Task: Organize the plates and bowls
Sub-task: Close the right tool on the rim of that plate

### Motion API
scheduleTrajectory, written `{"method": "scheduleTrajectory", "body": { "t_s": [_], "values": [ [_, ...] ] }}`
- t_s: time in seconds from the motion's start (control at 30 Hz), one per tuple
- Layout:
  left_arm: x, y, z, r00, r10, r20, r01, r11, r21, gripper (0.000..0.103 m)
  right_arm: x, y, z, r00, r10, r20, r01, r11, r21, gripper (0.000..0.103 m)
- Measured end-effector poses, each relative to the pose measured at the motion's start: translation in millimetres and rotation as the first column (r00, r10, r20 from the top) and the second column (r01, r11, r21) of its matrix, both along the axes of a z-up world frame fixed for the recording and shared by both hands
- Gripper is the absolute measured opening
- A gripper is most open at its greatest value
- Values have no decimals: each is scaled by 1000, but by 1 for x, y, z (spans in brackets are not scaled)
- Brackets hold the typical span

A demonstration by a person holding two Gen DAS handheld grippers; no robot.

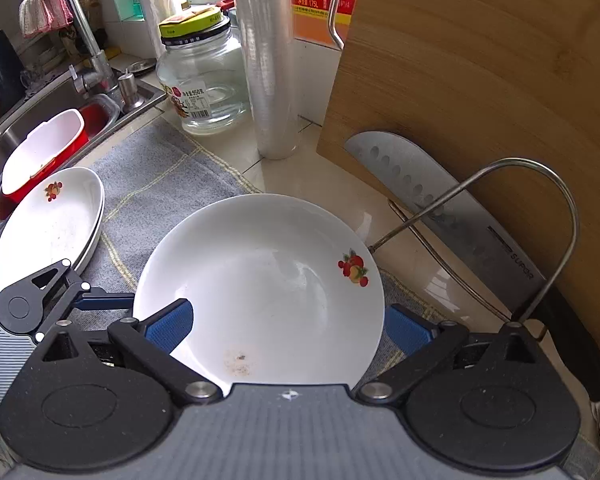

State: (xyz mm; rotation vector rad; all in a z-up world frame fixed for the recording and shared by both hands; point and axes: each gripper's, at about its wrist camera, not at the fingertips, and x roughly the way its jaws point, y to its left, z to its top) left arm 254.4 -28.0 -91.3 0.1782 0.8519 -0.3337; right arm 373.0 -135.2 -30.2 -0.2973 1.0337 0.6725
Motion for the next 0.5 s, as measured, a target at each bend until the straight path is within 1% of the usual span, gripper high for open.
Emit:
{"method": "scheduleTrajectory", "body": {
  "t_s": [0.1,0.23,0.5],
  "values": [
    [2,0,0,1000,-14,-3,14,1000,2,102,23,-1,-10,999,3,-46,-4,1000,-9,103],
    [3,-4,2,999,-32,-2,32,999,27,102,48,-1,-22,995,1,-102,-3,1000,-19,103],
    [13,-1,2,999,-44,-18,44,999,9,102,66,6,-40,979,45,-201,-44,999,7,103]
  ]
}}
